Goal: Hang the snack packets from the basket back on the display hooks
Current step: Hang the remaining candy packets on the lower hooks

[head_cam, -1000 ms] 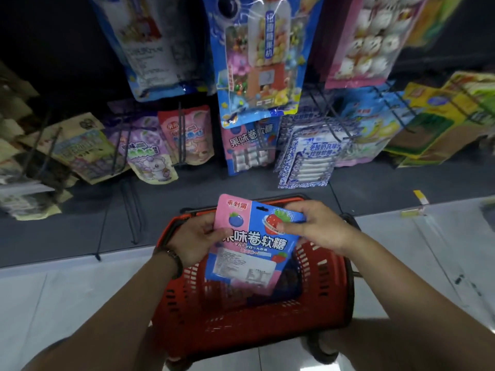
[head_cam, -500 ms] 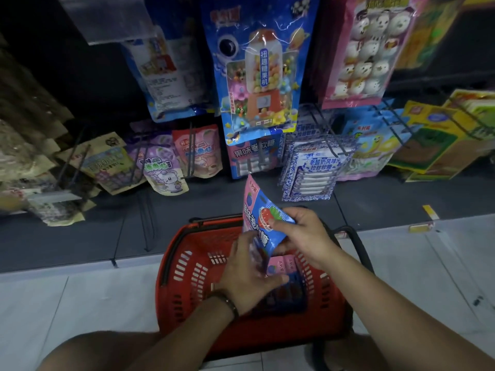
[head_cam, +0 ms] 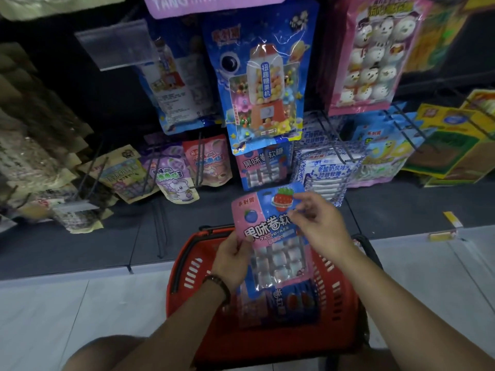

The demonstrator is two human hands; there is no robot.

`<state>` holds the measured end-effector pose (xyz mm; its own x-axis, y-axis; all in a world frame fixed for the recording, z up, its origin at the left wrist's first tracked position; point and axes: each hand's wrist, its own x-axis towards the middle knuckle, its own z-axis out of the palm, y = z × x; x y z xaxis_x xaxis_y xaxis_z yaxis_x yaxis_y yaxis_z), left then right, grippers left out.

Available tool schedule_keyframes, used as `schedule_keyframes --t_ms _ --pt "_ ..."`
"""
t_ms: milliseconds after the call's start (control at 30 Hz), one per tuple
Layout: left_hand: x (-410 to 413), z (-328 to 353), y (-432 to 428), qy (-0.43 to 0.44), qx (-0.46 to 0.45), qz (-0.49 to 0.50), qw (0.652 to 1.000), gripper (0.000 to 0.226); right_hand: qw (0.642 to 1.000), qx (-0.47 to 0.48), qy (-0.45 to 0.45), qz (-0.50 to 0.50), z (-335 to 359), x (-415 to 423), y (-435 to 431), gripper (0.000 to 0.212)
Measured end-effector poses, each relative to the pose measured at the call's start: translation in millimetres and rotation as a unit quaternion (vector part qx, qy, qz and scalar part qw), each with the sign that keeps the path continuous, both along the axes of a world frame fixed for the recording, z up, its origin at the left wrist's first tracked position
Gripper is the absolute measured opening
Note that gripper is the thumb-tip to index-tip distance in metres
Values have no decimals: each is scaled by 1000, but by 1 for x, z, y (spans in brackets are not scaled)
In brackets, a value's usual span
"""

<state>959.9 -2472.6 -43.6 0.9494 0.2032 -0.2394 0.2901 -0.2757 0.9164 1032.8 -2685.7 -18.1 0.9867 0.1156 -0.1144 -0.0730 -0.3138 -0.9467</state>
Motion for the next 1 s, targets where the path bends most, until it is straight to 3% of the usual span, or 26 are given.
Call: schedule_keyframes --t_ms 67,100,233,600,1000 --pt "14 -1 6 19 -15 -2 1000 21 995 -93 -20 -21 -5 9 -8 43" --pt "22 1 7 24 -23 2 999 20 995 -94 -20 -11 -6 11 -9 48" --pt "52 3 16 63 -54 -1 997 20 999 -3 24 40 -5 13 -4 65" --pt "105 -28 21 104 -107 -2 989 22 999 -48 18 16 -23 41 13 78" --pt "170 -33 27 100 -64 23 993 15 997 -67 47 14 -28 74 39 82"
